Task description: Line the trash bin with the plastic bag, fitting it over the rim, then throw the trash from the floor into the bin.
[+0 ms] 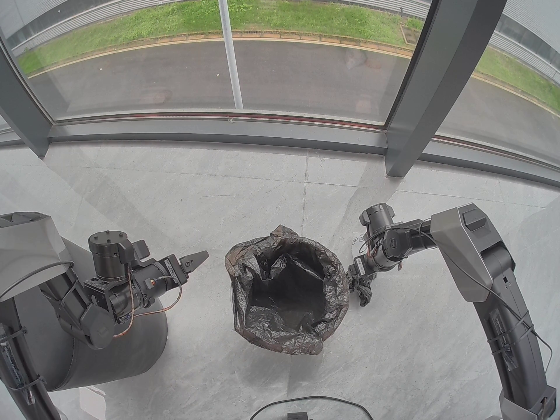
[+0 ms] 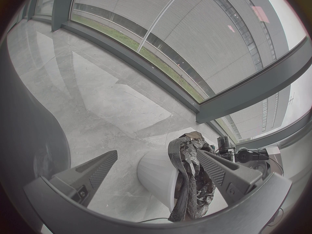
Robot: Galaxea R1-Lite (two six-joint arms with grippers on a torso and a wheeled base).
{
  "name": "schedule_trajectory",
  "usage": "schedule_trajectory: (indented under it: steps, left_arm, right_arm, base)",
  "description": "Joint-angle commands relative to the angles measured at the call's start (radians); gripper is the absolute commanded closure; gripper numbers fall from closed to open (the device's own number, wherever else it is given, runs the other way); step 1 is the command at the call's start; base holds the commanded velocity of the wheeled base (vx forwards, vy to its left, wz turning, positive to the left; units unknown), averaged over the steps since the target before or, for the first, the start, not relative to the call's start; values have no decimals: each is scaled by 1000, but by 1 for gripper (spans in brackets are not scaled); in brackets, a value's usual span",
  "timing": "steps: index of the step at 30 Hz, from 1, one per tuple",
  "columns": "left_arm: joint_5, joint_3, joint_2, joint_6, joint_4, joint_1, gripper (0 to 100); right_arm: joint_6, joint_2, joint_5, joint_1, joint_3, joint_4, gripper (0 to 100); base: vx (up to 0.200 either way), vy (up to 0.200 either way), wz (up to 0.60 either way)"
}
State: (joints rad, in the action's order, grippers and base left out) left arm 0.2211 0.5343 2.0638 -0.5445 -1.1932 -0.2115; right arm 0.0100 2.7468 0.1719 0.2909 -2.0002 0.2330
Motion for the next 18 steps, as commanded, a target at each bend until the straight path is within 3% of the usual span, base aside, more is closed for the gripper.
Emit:
schedule_trajectory:
  steps: [1, 6, 13, 14, 18]
  left_arm:
    - [0, 1, 10, 0, 0, 0, 0]
    - [0, 0, 13, 0, 0, -2, 0]
    - [0, 1, 21, 0, -2, -2, 0]
    - [0, 1, 21, 0, -2, -2, 0]
    - [0, 1, 16, 0, -2, -2, 0]
  right_arm:
    - [7, 36, 1, -1, 0, -21, 0]
    - [68, 73, 14, -6, 0, -95, 0]
    - [70, 76, 31, -12, 0, -104, 0]
    - [68, 76, 34, -12, 0, -104, 100]
    - [70, 60, 55, -13, 0, -103, 100]
  base:
    - [0, 0, 0]
    - [0, 0, 0]
    - [0, 0, 0]
    - [0, 0, 0]
    - [0, 0, 0]
